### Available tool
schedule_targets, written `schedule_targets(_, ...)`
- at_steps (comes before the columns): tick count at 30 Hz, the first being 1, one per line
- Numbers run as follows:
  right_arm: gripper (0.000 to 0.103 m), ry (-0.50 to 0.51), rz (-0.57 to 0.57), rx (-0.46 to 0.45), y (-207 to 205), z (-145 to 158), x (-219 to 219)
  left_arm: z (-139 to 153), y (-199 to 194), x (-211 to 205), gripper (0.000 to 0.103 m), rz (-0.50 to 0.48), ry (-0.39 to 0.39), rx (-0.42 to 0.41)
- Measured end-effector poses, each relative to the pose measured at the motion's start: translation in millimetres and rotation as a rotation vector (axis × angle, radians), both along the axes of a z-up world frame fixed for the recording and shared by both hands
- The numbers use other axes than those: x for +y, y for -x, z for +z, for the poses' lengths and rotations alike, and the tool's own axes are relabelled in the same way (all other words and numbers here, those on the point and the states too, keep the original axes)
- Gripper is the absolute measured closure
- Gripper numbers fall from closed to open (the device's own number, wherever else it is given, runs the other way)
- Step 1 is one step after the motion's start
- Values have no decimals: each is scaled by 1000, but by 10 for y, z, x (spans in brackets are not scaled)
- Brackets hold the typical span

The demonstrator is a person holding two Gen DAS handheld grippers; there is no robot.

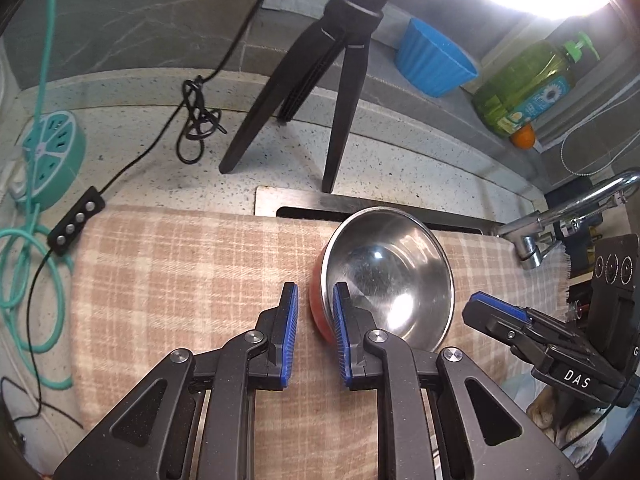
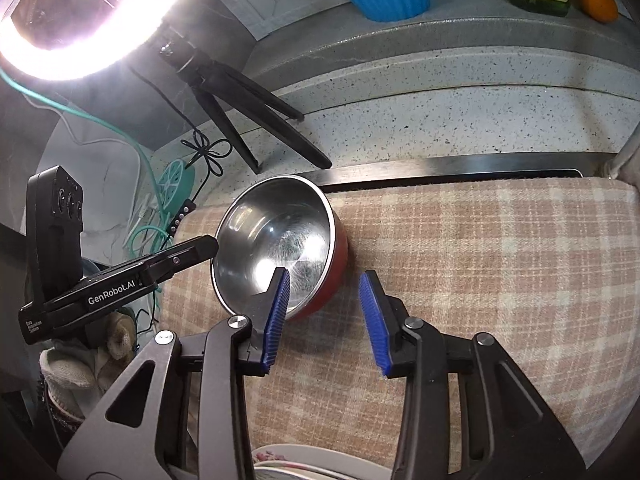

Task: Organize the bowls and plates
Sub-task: 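Close the right gripper on the red-bottomed bowl rim, then carry the red-bottomed bowl and lower it into the large steel bowl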

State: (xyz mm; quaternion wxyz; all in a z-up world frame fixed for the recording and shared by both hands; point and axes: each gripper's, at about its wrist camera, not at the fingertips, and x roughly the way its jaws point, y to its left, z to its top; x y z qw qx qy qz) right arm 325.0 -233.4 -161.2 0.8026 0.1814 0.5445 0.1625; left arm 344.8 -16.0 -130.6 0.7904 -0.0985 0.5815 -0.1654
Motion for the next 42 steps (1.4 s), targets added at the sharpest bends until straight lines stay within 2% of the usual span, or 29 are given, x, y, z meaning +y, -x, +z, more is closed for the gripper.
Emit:
schedule_targets(7,73,1,20,22,-46,-98,62,-96,-73,-46,87,-11,6,21)
schedule_targets(11,82,-3,25,37,-75,-131,77,-122,-71,-58,88,-19,-5,22)
schedule_targets(14,87,-5,32,42,-96,-152,98,-119,-70,-92,92,-31,-2,21)
schedule_targets(29,89,20,38,30,37,-50,155,-92,57,-99,93,-24,-13,9)
schedule_targets(42,89,0,50,-23,438,281,151,251,437,-43,93,-32,-3,-68)
